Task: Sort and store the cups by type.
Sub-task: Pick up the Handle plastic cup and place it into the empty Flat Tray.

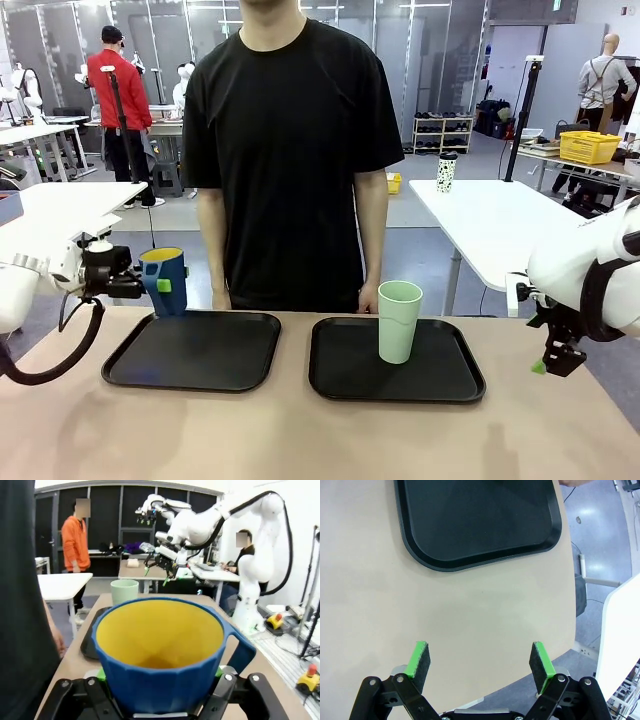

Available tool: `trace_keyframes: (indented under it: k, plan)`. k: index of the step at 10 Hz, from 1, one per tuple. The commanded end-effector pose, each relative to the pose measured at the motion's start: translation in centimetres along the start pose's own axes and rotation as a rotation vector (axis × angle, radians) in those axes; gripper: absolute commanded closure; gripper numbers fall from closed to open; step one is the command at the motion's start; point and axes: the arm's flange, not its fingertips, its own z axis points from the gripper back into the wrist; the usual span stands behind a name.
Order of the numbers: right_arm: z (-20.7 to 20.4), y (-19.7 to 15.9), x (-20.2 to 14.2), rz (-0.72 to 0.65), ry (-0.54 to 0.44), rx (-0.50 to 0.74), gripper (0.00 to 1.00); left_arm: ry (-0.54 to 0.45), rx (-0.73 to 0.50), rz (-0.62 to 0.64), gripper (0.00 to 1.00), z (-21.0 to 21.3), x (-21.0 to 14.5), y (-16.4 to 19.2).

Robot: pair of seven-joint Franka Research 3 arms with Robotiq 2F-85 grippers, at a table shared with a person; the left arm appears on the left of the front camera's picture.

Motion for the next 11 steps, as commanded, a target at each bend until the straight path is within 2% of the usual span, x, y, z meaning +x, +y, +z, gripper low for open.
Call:
trace_keyframes:
  k: [1, 3, 7, 11]
  plan:
    - [-0.2, 0.0, 0.2, 0.0, -0.006, -0.014, 0.0, -0.039, -0.06, 0.048, 0.25, 0.8, 0.9, 3.4]
    - [-0.2, 0.0, 0.2, 0.0, -0.006, -0.014, 0.0, -0.015, -0.046, 0.079, 0.25, 0.6, 0.5, 4.3]
    - [-0.2, 0.0, 0.2, 0.0, -0.006, -0.014, 0.0, -0.008, -0.044, 0.053, 0.25, 0.6, 0.2, 3.2]
    - [-0.2, 0.0, 0.2, 0.0, -0.006, -0.014, 0.0, 0.036, -0.016, 0.011, 0.25, 0.5, -2.5, 3.8]
